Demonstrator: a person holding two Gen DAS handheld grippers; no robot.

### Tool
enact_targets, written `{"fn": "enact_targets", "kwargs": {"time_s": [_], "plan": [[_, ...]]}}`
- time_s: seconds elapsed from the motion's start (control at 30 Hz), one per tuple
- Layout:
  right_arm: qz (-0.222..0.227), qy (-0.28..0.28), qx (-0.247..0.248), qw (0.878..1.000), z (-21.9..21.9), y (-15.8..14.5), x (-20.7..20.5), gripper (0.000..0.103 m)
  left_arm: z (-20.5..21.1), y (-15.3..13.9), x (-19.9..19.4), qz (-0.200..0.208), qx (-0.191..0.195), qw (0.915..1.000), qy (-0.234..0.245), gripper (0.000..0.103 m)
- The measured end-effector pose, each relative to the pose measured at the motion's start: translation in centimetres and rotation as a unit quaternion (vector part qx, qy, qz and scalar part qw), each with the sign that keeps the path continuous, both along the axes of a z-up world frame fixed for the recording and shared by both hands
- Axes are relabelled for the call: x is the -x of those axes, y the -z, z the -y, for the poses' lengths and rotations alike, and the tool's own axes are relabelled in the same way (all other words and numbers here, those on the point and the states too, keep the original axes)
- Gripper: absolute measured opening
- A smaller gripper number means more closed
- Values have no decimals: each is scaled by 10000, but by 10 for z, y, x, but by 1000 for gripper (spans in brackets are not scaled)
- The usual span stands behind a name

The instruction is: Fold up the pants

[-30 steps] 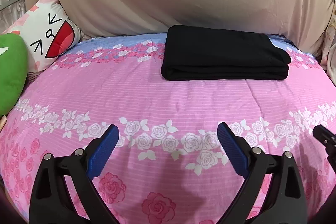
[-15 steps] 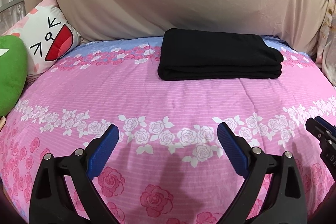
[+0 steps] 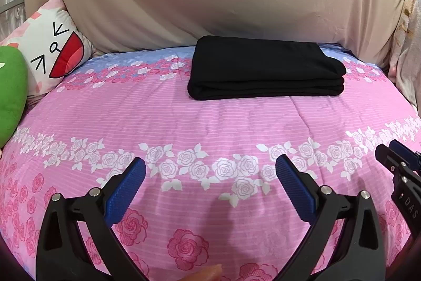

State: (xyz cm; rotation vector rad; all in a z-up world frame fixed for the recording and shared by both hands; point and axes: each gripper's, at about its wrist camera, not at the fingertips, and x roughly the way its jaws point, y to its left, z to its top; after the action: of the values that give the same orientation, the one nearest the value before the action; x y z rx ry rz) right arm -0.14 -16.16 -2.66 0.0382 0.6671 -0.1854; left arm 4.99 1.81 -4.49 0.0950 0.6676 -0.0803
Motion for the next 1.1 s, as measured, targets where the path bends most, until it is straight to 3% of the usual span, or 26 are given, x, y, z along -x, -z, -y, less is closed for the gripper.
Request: {"fn": "enact_targets", "kwargs": {"time_s": [1.1], "plan": [[-63, 57, 39, 10000, -3, 1, -1, 35, -2, 2, -2, -104, 29, 9999, -28, 96]]}}
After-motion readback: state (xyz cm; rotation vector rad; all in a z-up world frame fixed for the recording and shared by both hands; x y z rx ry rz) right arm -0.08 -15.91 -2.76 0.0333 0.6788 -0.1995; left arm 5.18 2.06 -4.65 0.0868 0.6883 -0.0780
